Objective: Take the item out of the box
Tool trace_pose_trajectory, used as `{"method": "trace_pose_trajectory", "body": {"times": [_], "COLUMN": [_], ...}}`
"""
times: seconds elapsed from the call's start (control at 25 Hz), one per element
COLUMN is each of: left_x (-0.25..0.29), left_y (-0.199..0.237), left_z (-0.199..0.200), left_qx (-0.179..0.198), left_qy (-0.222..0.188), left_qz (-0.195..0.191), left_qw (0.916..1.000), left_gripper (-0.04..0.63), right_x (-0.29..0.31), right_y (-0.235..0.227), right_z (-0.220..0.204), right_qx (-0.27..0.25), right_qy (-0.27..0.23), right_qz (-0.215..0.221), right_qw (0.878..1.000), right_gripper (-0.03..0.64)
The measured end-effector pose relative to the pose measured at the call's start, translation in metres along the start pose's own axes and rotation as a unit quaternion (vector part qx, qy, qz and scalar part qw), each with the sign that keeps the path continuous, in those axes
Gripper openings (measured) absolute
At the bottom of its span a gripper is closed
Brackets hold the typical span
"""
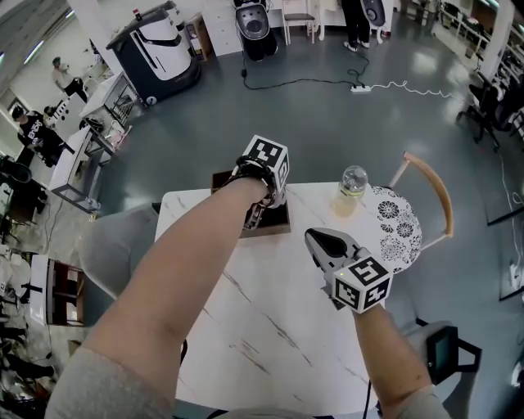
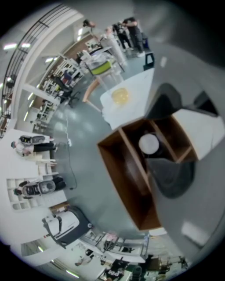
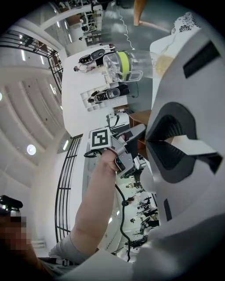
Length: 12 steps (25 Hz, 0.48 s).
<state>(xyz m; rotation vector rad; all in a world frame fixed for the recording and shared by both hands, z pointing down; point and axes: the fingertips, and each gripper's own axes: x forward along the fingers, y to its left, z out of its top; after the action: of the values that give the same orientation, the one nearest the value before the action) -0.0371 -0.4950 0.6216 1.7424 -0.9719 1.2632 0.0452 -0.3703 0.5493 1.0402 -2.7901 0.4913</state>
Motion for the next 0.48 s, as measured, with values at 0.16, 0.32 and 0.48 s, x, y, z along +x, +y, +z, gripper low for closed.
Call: {"method": "trace_pose_trajectory", "body": {"times": [0.16,0.32,0.48], "left_x": [0.001,0.0,0.001], "left_y": [0.0,-0.001,-0.001], "left_z": [0.0,0.003,0.0], "left_qx": [-0.003,-0.014,-0.04], "left_qy": [0.011,0.011,0.017], "left_qz": [-0.01,-0.017,-0.028], "left_qw": [0.9999,0.9997,0.9987], "left_gripper": [0.279,0.279,0.275], "right_x": [0.0,0.001,-0.001], "right_y": [-0.003,-0.008,-0.006], "right_z": [-0.005,-0.008,-0.012], "right_qx": [0.009,0.018,0.03], "right_qy": [-0.003,-0.005,-0.004], "right_qz": [0.0,-0.005,-0.007], "right_qw": [1.0,1.0,1.0], "right_gripper": [0.009,0.009,0.009]}}
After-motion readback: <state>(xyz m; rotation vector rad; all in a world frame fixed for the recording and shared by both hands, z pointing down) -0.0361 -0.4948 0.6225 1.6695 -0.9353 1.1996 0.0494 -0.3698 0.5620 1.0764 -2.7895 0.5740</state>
